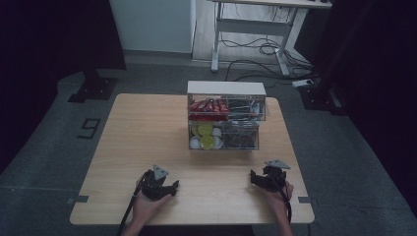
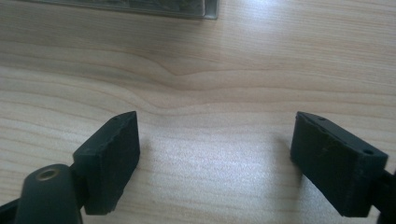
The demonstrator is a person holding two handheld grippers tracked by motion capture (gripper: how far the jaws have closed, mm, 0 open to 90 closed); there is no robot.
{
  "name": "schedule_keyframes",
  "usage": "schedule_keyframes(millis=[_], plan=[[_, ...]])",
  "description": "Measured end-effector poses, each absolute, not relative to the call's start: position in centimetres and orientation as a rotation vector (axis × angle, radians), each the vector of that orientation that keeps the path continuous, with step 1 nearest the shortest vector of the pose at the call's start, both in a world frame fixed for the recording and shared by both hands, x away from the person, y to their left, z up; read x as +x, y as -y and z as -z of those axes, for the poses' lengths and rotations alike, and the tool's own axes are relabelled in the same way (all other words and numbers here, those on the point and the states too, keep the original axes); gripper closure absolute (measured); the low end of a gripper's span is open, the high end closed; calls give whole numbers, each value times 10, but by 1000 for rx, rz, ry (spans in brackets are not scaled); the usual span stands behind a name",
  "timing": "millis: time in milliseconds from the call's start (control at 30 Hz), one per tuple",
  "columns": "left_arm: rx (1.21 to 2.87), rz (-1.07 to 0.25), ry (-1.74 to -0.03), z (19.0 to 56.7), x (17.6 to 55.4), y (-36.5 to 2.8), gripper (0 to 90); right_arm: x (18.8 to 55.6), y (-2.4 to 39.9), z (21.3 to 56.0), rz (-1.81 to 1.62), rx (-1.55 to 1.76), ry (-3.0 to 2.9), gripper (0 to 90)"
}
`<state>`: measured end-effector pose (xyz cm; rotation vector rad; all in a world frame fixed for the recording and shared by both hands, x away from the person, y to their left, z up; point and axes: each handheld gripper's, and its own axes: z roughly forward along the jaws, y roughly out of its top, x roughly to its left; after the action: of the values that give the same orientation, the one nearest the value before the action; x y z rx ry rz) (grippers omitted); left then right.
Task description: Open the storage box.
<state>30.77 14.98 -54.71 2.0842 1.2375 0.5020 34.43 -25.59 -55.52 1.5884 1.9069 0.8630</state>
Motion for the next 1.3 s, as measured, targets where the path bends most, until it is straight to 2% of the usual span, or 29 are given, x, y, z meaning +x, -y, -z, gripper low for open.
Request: schedule_keyframes(millis=[500,733,1033,1067,1133,1300], plan=[[2079,-508,-1250,547,306,-150,257,347,247,554,-889,1551,-1919,304],[2089,-499,-1234,547,312,-148,249,338,249,553,-954,1482,-1967,605],[2091,-497,-1232,547,316,-148,247,333,257,554,-1010,1498,-1981,834],[2091,-497,-1232,547,316,-148,247,333,257,554,-1010,1498,-1981,834],[2091,-497,-1232,547,316,-148,247,333,259,553,-1047,1484,-2000,891],[2091,-498,-1232,547,316,-147,247,332,255,553,-1063,1441,-2023,893]])
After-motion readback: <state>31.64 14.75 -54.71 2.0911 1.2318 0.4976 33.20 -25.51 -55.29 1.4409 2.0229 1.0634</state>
